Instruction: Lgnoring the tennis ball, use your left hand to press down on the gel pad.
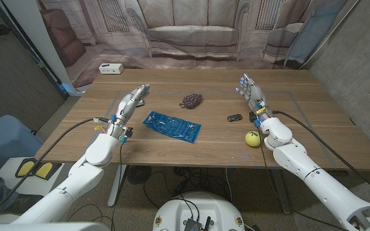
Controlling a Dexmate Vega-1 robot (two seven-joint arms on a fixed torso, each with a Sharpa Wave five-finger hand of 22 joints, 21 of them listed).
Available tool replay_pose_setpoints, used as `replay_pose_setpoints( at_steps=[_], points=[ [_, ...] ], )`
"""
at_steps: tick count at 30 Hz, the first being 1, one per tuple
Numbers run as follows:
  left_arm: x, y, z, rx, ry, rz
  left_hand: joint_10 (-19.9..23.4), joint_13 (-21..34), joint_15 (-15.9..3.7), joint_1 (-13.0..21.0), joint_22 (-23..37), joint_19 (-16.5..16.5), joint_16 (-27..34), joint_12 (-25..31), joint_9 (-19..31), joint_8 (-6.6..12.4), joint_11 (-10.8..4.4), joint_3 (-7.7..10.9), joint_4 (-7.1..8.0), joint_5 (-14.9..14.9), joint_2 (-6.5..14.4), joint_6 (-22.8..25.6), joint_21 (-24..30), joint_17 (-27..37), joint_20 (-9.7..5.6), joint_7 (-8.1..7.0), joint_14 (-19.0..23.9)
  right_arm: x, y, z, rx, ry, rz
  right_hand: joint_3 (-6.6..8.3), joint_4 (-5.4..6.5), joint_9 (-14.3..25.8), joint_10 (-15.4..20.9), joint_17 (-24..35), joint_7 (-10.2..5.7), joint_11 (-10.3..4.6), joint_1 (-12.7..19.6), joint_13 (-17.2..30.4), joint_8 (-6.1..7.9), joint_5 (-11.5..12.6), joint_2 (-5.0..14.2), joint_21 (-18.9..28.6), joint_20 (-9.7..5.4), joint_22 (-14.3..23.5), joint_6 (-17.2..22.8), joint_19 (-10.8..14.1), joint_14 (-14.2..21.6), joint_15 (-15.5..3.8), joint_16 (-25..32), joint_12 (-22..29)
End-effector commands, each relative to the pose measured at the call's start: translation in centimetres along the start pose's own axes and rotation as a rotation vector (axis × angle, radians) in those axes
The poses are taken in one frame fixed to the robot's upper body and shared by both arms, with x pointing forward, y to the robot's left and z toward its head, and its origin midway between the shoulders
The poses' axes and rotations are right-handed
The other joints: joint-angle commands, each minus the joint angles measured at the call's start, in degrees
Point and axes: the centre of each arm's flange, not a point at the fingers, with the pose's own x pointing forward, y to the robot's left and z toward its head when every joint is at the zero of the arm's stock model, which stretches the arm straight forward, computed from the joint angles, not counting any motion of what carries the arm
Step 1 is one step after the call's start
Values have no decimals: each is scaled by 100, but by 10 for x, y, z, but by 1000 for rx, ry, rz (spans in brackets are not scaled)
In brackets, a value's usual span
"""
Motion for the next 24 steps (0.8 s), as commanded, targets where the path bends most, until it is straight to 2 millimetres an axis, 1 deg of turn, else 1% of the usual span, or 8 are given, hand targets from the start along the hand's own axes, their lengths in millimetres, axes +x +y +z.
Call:
replay_pose_setpoints(
  at_steps=[1, 3, 5, 9, 18, 19, 24],
  points=[
    [-1, -12, 10, 113, -83, 54, 310, 28, -71, 161, 12, 207, 23, 7, 35, 53, -61, 53, -86, -37, 74, 321, 20, 23, 33, -29, 247, -7, -3, 3, 0, -4, -20, -30, -12, 23, 54, 18, 1, 8, 0, 13, 3, -6, 21, -21, 8, 8, 50, 18, 13, 36, 23, -21],
    [-2, -12, 11, 127, -90, 59, 345, 28, -75, 184, 12, 262, 31, 5, 36, 55, -49, 65, -99, -41, 90, 364, 30, 22, 45, -40, 300, -7, -3, 3, -4, -5, -17, -31, -13, 23, 57, 18, 2, 9, -1, 13, 3, -6, 21, -20, 9, 8, 51, 20, 12, 32, 22, -20],
    [-3, -14, 14, 152, -98, 59, 412, 29, -68, 214, 11, 282, 35, 11, 36, 55, -80, 78, -115, -46, 110, 410, 22, 21, 53, -45, 351, -7, -3, 4, -6, -7, -16, -32, -14, 22, 55, 18, 4, 3, -2, 13, 3, -6, 21, -21, 9, 9, 53, 21, 15, 32, 22, -22],
    [-4, -18, 16, 177, -104, 43, 449, 29, -81, 235, 11, 303, 27, 11, 36, 49, -87, 88, -126, -50, 123, 430, 20, 21, 52, -62, 363, -7, -3, 6, -10, -8, -11, -34, -16, 22, 61, 18, 4, 8, -2, 14, 1, -6, 23, -22, 11, 9, 53, 21, 15, 30, 21, -22],
    [-9, -26, 23, 264, -99, 9, 449, 30, -84, 269, 11, 329, 16, -17, 37, 35, -81, 101, -147, -59, 140, 457, 10, 20, 55, -54, 391, -6, 0, 6, -6, -7, -8, -40, -21, 22, 57, 19, -4, 4, -4, 14, -1, -6, 26, -23, 11, 9, 56, 23, 18, 27, 20, -29],
    [-9, -27, 24, 273, -99, 3, 441, 31, -84, 275, 11, 329, 11, -26, 37, 30, -116, 103, -152, -60, 142, 458, 6, 20, 54, -52, 391, -7, 0, 6, -6, -7, -8, -40, -21, 22, 59, 19, -5, 3, -4, 14, -1, -5, 26, -23, 11, 9, 58, 22, 19, 27, 20, -28],
    [-12, -31, 29, 313, -100, -18, 450, 31, -82, 289, 11, 331, 3, -36, 37, 16, -86, 107, -161, -64, 148, 452, -3, 19, 59, -43, 395, -9, 1, 6, -8, -7, -7, -44, -24, 22, 67, 19, -6, 5, -5, 15, -2, -5, 27, -24, 13, 9, 59, 24, 20, 27, 19, -28]
  ],
)
